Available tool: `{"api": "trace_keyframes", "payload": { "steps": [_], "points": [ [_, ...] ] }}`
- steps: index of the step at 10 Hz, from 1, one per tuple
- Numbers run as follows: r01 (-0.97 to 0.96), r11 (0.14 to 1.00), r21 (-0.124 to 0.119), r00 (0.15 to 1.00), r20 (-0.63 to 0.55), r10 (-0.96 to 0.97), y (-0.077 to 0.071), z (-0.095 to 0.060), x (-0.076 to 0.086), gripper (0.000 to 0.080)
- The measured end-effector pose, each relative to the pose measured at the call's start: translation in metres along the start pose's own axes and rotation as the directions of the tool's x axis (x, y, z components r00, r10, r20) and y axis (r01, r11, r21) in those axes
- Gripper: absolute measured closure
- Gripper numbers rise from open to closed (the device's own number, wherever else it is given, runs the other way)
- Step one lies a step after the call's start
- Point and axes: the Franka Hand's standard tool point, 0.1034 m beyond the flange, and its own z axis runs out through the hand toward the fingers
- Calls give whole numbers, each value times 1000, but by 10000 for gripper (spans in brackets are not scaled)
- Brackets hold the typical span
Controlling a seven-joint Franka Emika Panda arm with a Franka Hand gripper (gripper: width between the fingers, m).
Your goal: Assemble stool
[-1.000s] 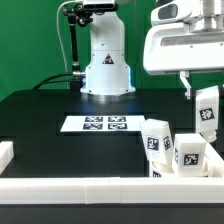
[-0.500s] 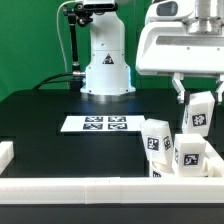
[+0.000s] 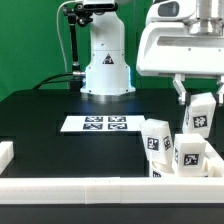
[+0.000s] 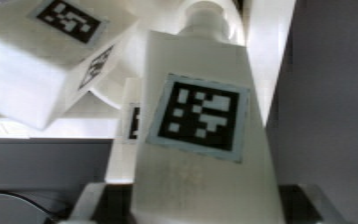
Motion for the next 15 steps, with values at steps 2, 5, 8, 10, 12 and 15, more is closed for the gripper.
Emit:
{"api": "trace_keyframes", "payload": {
  "steps": [2, 5, 8, 10, 12, 15],
  "points": [
    [57, 998, -6, 998, -8, -57, 2, 4, 7, 473],
    [54, 999, -6, 999, -5, -54, 2, 4, 5, 473],
    [63, 998, -11, 998, -7, -64, 2, 8, 3, 473],
    [67, 998, -10, 998, -6, -67, 0, 8, 2, 473],
    [71, 997, -11, 997, 0, -71, -1, 11, -2, 473],
    [77, 997, -15, 997, 8, -77, -2, 16, -6, 473]
  ]
}}
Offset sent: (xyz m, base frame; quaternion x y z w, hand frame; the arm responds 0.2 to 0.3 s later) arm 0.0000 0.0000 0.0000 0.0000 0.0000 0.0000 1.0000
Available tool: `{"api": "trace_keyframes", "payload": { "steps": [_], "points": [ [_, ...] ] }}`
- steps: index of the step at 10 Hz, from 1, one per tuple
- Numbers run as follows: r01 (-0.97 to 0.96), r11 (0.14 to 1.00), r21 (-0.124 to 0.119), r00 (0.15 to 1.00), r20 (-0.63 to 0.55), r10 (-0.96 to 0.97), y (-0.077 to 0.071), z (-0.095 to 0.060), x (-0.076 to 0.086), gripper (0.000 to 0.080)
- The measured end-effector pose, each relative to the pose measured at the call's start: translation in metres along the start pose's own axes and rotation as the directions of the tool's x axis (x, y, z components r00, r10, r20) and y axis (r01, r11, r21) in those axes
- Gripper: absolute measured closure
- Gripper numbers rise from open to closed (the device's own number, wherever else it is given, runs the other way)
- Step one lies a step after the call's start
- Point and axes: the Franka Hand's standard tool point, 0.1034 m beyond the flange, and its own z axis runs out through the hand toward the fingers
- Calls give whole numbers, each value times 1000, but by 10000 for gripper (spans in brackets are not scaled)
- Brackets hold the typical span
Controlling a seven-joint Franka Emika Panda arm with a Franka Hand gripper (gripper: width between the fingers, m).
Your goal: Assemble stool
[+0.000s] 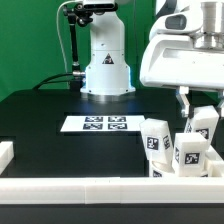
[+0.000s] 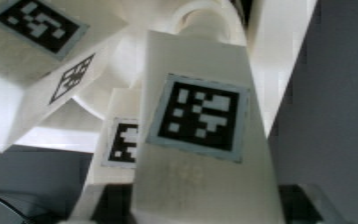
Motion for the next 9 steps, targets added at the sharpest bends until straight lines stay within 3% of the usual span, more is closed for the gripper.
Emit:
{"api": "trace_keyframes", "payload": {
  "steps": [9],
  "points": [
    [7, 1000, -4, 1000, 2, -7, -1, 5, -5, 473]
  ]
}}
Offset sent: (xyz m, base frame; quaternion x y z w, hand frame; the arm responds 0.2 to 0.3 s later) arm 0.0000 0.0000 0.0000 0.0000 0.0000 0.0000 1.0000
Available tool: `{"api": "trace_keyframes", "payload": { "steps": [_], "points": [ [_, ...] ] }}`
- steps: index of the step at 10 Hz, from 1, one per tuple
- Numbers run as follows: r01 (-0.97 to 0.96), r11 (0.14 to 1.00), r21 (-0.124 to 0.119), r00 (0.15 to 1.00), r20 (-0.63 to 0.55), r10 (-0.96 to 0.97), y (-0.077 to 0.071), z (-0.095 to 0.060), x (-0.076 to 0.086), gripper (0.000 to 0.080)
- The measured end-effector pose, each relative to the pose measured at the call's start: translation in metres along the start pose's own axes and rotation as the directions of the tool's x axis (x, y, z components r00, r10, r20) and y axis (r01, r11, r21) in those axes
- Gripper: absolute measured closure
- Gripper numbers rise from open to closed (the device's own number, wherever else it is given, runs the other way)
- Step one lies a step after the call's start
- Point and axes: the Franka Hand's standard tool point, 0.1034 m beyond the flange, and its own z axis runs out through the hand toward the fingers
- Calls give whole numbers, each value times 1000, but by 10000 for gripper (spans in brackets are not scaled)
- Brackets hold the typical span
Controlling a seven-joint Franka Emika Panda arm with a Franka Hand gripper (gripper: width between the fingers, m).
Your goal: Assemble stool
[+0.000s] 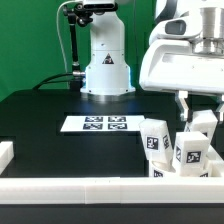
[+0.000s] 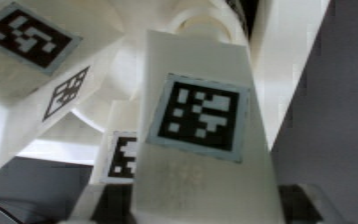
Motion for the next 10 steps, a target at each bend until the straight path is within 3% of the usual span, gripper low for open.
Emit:
{"api": "trace_keyframes", "payload": {
  "steps": [8, 9, 10],
  "points": [
    [-1, 1000, -1, 1000, -1, 1, 1, 0, 0, 473],
    [-1, 1000, -1, 1000, -1, 1, 1, 0, 0, 397],
    [-1, 1000, -1, 1000, -1, 1, 1, 0, 0, 260]
  ]
}}
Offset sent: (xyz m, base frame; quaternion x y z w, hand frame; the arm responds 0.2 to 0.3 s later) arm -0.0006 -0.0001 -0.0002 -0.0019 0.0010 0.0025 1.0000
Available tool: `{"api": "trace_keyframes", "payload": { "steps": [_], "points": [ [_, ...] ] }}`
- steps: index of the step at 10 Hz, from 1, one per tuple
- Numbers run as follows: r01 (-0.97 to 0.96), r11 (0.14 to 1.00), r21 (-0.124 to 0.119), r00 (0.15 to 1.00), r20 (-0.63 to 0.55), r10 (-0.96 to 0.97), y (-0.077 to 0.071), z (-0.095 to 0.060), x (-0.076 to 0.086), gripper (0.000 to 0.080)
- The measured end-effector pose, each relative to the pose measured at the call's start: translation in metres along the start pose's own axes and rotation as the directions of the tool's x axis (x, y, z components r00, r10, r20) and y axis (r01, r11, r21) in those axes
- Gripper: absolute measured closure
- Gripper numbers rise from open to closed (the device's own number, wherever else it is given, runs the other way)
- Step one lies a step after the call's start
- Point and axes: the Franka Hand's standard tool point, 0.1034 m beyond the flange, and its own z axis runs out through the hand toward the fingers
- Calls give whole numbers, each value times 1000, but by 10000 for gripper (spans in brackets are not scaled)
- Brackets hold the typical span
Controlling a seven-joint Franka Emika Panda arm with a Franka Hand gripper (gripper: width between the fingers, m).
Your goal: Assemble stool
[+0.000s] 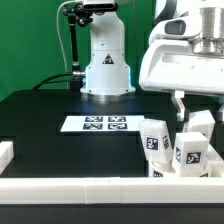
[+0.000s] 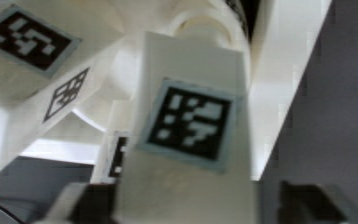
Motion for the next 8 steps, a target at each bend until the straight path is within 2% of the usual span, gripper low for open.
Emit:
{"api": "trace_keyframes", "payload": {
  "steps": [1, 5, 8],
  "points": [
    [0, 1000, 0, 1000, 0, 0, 0, 0, 0, 173],
    [-4, 1000, 2, 1000, 9, 4, 1, -3, 2, 151],
    [-25, 999, 20, 999, 25, 25, 2, -18, 10, 150]
  ]
}}
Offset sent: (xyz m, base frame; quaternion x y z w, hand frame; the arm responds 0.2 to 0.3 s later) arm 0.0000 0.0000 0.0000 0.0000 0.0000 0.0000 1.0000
